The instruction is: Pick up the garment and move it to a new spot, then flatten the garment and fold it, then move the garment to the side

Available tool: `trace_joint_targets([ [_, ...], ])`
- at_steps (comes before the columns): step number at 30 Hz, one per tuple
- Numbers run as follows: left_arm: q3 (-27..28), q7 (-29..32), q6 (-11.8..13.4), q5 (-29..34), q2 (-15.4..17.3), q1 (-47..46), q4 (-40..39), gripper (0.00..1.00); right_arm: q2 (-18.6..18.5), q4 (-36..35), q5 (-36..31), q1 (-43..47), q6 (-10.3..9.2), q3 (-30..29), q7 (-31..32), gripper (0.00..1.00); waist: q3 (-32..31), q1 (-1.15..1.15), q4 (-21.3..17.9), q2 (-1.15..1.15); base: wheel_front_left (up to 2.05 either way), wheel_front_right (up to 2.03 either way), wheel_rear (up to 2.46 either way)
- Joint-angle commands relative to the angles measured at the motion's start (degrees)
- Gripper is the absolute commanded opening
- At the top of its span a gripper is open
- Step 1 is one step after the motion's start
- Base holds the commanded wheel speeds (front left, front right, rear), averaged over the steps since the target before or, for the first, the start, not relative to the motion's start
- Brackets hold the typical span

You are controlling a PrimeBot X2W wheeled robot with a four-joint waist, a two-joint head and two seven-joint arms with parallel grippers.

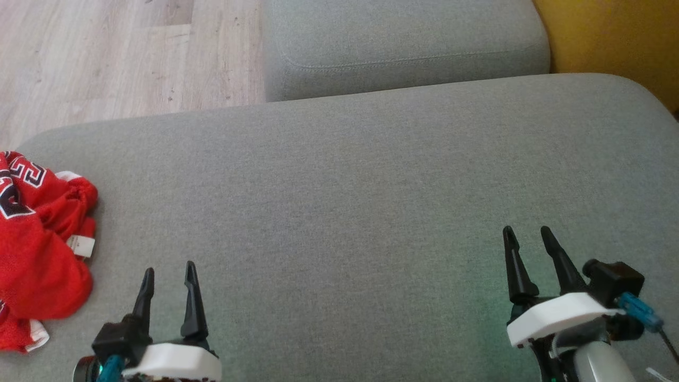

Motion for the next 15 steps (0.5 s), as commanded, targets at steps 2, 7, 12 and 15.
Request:
trace_joint_targets([
  [2, 1.07, -1.01, 0.73, 2.29, 1.28, -1.55, -1.56, 1.00, -0.46, -2.33, -2.43, -3.22, 0.39, 1.40, -0.99, 1.00, -0.03, 0.00, -0.09, 0.00, 0.00, 0.00, 0.00],
  [7, 0.77, -1.83, 0.77, 4.50, 1.45, -1.69, -0.68, 1.00, -0.47, -2.52, -5.25, -3.34, 0.41, 1.82, -1.63, 1.00, -0.10, 0.00, -0.23, 0.00, 0.00, 0.00, 0.00],
  [12, 0.86, -2.14, 1.02, 6.01, 1.36, -1.81, 0.37, 1.00, -0.49, -2.64, -7.18, -3.32, 0.43, 2.42, -2.15, 1.00, -0.13, 0.00, -0.17, 0.00, 0.00, 0.00, 0.00],
  [15, 1.23, -2.57, 1.14, 6.54, 1.22, -1.81, 0.68, 1.00, -0.50, -2.72, -8.54, -3.39, 0.44, 2.78, -2.62, 1.00, -0.17, 0.00, -0.10, 0.00, 0.00, 0.00, 0.00],
])
